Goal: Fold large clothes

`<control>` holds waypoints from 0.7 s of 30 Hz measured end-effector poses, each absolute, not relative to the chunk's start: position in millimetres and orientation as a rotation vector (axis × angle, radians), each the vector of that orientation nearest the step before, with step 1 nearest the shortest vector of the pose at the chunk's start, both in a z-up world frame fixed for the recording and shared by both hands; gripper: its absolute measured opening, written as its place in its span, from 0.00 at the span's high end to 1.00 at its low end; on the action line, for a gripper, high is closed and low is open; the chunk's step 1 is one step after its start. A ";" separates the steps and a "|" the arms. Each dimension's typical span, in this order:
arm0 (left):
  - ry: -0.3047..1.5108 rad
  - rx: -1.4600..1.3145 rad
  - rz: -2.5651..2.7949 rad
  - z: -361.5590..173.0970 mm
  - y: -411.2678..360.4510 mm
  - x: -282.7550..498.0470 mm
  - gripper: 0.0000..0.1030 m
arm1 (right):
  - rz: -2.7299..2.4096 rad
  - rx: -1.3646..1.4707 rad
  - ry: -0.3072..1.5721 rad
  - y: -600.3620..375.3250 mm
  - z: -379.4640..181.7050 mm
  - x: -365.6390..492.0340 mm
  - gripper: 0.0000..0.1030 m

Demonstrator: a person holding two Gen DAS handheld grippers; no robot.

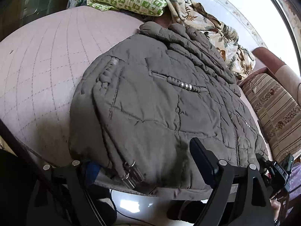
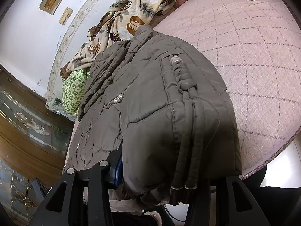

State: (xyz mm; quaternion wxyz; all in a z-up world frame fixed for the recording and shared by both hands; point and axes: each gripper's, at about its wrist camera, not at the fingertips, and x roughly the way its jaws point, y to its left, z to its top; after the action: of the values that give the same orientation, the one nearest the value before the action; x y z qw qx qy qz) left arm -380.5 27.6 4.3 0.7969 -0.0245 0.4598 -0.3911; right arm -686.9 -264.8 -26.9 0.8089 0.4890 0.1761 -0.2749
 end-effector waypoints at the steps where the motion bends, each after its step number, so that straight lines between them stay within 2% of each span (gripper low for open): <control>1: 0.975 -0.048 -0.826 4.4 27.9 -380.3 0.30 | -0.589 1.041 0.379 -264.6 -26.3 -686.5 0.51; 2: 0.964 -0.042 -0.820 5.0 27.8 -380.0 0.34 | -0.590 1.037 0.382 -264.8 -25.8 -685.9 0.51; 4: 0.942 -0.035 -0.818 7.6 27.1 -379.0 0.53 | -0.596 1.024 0.390 -264.5 -24.7 -685.0 0.51; 6: 0.925 -0.011 -0.814 8.0 21.6 -378.5 0.58 | -0.598 1.015 0.397 -264.3 -24.0 -684.4 0.51; 15: 0.827 0.141 -0.763 8.6 1.5 -389.1 0.58 | -0.619 0.969 0.423 -261.9 -21.2 -678.6 0.51; 21: 0.769 0.220 -0.720 7.4 -3.9 -399.2 0.54 | -0.640 0.930 0.434 -258.4 -19.0 -675.3 0.51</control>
State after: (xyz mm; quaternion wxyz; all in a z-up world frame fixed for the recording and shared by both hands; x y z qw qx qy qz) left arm -399.2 -3.9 7.4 0.8586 0.1048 0.3664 -0.3430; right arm -675.3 -258.4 -19.0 0.8226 0.4373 0.2038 -0.3008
